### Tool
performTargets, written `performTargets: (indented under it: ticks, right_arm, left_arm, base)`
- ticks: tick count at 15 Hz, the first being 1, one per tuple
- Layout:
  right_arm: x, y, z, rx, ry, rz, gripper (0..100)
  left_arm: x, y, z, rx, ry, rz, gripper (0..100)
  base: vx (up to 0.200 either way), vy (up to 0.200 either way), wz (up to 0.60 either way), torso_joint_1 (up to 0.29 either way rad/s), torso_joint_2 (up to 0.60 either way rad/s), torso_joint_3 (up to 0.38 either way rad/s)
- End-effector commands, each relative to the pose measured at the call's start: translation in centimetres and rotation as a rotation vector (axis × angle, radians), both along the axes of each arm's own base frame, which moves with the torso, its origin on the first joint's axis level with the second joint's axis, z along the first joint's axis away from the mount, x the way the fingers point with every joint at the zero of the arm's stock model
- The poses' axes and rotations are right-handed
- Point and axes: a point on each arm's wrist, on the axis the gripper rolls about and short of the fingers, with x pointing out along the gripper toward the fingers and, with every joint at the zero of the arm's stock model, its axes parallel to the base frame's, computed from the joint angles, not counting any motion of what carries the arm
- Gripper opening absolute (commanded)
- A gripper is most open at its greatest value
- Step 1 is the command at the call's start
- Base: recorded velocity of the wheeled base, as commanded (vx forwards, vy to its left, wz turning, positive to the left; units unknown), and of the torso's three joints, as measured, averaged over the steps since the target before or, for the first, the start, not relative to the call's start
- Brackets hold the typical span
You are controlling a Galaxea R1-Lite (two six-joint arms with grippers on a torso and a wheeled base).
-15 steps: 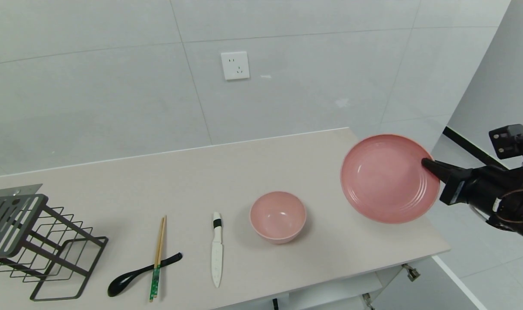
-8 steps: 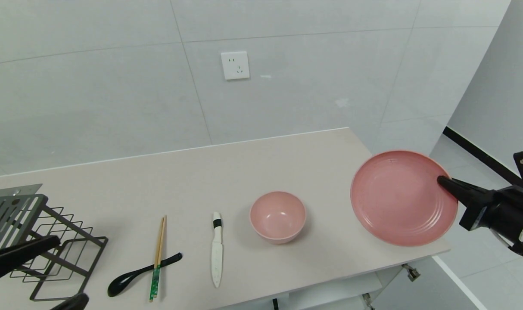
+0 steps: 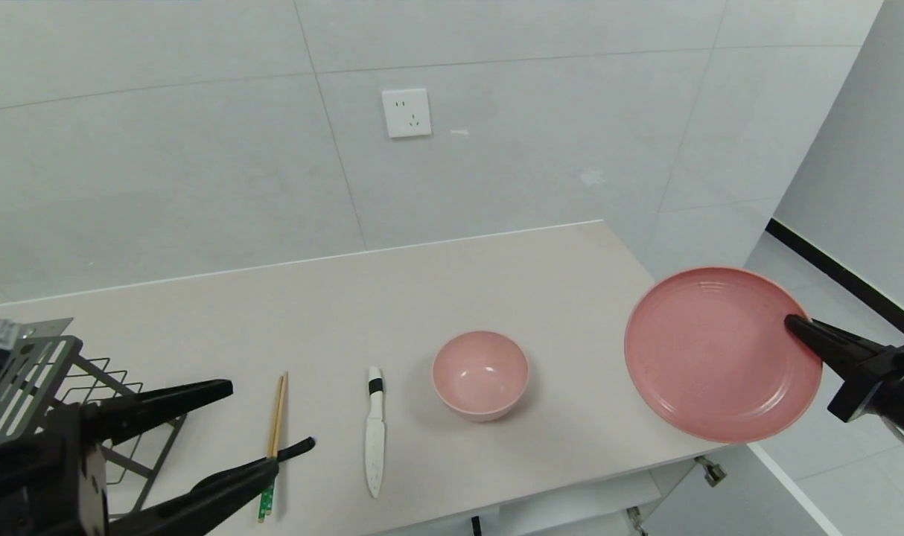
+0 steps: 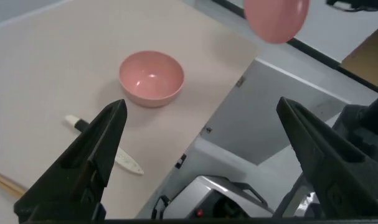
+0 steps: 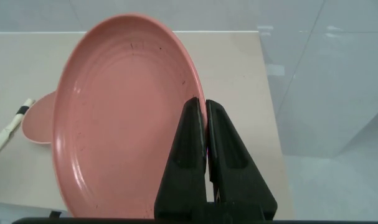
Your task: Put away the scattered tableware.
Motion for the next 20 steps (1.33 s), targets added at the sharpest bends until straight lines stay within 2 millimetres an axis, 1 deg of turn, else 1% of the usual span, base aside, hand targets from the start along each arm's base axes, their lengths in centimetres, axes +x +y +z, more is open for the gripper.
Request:
performTargets:
  ticks: [1, 2, 5, 7, 9, 11, 13, 15, 16, 20]
  right_arm:
    - [-0.9, -0.1, 0.7, 0.007, -0.040, -0.002, 0]
    - [-1.0, -0.1, 0.6, 0.006, -0.037, 0.000, 0]
    - [-0.9, 0.1, 0.6, 0.004, -0.037, 0.029, 0]
    - [-0.6, 0.4, 0.3, 0.001, -0.022, 0.048, 0]
    - [-0.6, 0.6, 0.5, 0.003, -0.041, 0.058, 0]
    - [-0.6, 0.6, 0.6, 0.003, -0.047, 0.058, 0]
    - [-0.5, 0.6, 0.7, 0.004, -0.053, 0.058, 0]
    - [-0.5, 0.6, 0.7, 0.003, -0.051, 0.058, 0]
    - [-0.5, 0.6, 0.6, 0.003, -0.050, 0.058, 0]
    - [-0.5, 0.6, 0.6, 0.003, -0.048, 0.058, 0]
  left_arm:
    - [2.8, -1.1, -0.1, 0.038, 0.061, 0.040, 100]
    - [3.8, -1.9, -0.2, 0.054, 0.083, 0.032, 100]
    - [6.0, -4.5, -1.5, 0.110, 0.144, -0.062, 100]
    - [8.3, -5.6, -2.2, 0.151, 0.148, -0.073, 100]
    - [10.6, -6.4, -2.6, 0.171, 0.138, -0.017, 100]
    - [12.2, -7.0, -3.5, 0.188, 0.138, 0.028, 100]
    - [13.4, -7.5, -4.6, 0.196, 0.131, 0.052, 100]
    - [14.1, -7.8, -5.4, 0.197, 0.133, 0.052, 100]
    - [14.4, -7.9, -5.7, 0.197, 0.134, 0.052, 100]
    - [14.6, -8.1, -5.9, 0.200, 0.135, 0.048, 100]
  base:
    - [0.000, 0.000, 0.00, 0.000, 0.00, 0.000]
    - [0.000, 0.000, 0.00, 0.000, 0.00, 0.000]
    - [0.000, 0.000, 0.00, 0.000, 0.00, 0.000]
    - [0.000, 0.000, 0.00, 0.000, 0.00, 0.000]
    - [0.000, 0.000, 0.00, 0.000, 0.00, 0.000]
    - [0.000, 0.000, 0.00, 0.000, 0.00, 0.000]
    - [0.000, 0.000, 0.00, 0.000, 0.00, 0.000]
    - [0.000, 0.000, 0.00, 0.000, 0.00, 0.000]
    - [0.000, 0.000, 0.00, 0.000, 0.00, 0.000]
    - [0.000, 0.000, 0.00, 0.000, 0.00, 0.000]
